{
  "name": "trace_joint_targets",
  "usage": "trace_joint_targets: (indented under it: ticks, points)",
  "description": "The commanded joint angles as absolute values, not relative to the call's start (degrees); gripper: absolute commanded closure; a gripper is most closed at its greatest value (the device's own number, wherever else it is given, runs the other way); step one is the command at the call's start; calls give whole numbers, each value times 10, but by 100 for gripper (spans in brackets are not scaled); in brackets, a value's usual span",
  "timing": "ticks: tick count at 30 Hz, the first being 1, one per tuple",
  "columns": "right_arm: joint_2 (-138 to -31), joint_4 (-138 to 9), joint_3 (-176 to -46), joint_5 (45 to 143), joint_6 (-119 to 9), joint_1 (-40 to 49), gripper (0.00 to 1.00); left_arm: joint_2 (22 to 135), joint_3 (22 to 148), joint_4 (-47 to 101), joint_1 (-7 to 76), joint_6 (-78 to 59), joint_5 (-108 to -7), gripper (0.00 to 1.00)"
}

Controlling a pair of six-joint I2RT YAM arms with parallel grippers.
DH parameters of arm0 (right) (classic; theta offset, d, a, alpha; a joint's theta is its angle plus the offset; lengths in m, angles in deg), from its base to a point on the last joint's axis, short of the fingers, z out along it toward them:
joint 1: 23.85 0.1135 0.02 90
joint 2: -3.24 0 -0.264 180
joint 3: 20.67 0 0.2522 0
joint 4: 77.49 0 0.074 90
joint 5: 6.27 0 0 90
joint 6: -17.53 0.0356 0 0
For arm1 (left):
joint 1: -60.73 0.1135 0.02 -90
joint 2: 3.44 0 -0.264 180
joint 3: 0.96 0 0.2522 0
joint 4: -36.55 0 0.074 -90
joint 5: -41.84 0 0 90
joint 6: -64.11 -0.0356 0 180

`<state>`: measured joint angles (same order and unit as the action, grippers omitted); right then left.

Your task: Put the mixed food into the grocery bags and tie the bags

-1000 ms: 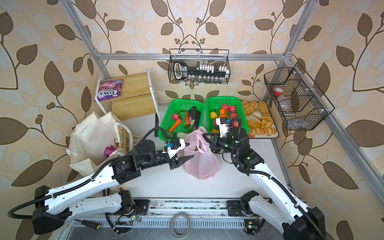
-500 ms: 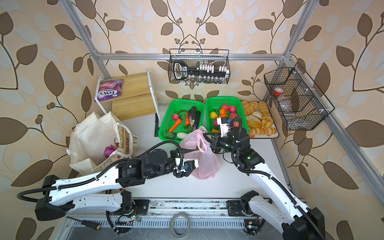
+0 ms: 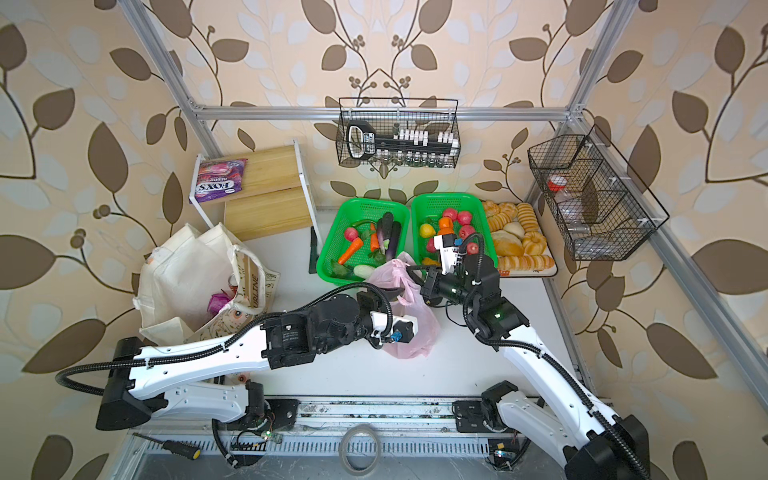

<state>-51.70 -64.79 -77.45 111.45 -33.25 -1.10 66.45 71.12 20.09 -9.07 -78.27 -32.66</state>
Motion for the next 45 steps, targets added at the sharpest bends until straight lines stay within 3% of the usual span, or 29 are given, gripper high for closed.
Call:
trace_joint_targets:
  ticks: [1, 4, 12, 14, 32, 40, 45]
  points:
    - [-518, -655, -789, 1126, -329, -13, 100, 674, 739, 238, -94, -821, -282, 35]
    - [-515, -654, -789, 1126, -327, -13, 100, 689, 747, 232, -93, -835, -260, 46]
    - [-507, -644, -791, 1122, -332, -13, 100, 702, 755, 242, -83, -831, -235, 93]
    - [-503, -636, -791, 1113, -336, -14, 100, 698, 757, 237, -80, -814, -239, 100]
    - [-464, -544, -817, 1036, -384, -55, 100, 552, 636, 241, 35, -496, -432, 100]
    - [-467, -475, -804, 926, -413, -57, 100, 536, 608, 210, 74, -356, -378, 100]
    - [-464, -478, -771, 909, -392, -70, 100, 507, 571, 165, 124, -227, -371, 100]
